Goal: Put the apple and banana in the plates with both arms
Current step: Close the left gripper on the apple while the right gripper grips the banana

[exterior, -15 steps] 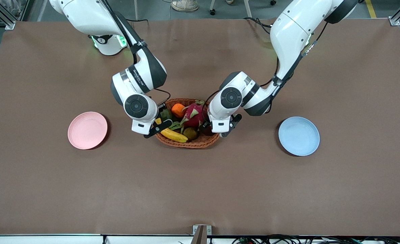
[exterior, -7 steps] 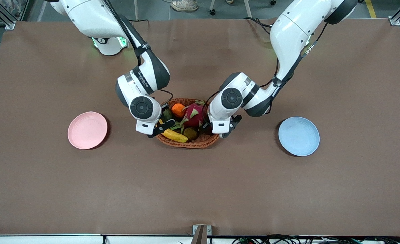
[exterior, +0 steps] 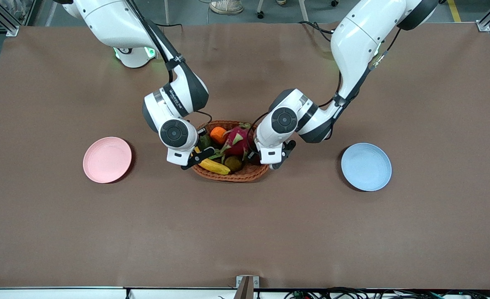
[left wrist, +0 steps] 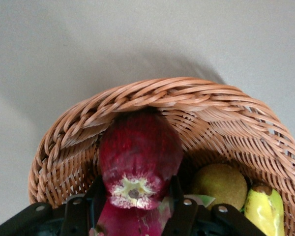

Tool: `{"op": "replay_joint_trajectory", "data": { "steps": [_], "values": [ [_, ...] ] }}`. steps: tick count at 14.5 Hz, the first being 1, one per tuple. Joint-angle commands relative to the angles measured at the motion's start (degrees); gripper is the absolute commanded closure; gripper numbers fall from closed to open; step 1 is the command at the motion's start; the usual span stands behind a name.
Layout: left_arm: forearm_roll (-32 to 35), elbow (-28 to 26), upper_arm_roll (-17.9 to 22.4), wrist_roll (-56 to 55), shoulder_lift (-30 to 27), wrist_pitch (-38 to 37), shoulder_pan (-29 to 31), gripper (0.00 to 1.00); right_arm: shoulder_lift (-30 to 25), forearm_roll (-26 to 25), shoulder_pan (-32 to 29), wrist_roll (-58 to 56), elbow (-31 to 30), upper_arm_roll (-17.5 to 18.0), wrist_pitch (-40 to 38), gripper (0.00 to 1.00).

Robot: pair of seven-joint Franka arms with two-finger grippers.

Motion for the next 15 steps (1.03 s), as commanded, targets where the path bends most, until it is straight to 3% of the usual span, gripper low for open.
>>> {"op": "replay_joint_trajectory", "data": {
  "steps": [1, 5, 9, 13, 15],
  "values": [
    [0.9, -0.11, 0.41, -1.06, -1.13, -1.23, 0.46, 0.97, 0.25, 0.37, 0.38, 0.11, 0.31, -0.3, 0.6, 0.52],
    [0.82, 0.5, 0.41, -0.98, -5.0, -4.48, 0.9, 0.99, 0.25, 0.46, 0.38, 0.11, 0.4, -0.3, 0.34, 0.53],
    [0.9, 4.89, 0.41, -0.63, -7.37, -10.1, 2.3, 0.99, 0.25, 0.46, 0.38, 0.11, 0.31, -0.3, 0.25, 0.56],
    [0.91, 6.31, 0.33, 1.65, -10.62, -13.18, 5.81, 1.0, 0.16, 0.46, 0.3, 0.11, 0.4, -0.3, 0.43, 0.65],
    [0.9, 5.96, 0.33, 7.95, -12.82, -17.12, 8.8, 1.0, 0.16, 0.46, 0.38, 0.02, 0.4, -0.3, 0.34, 0.71]
  ]
}}
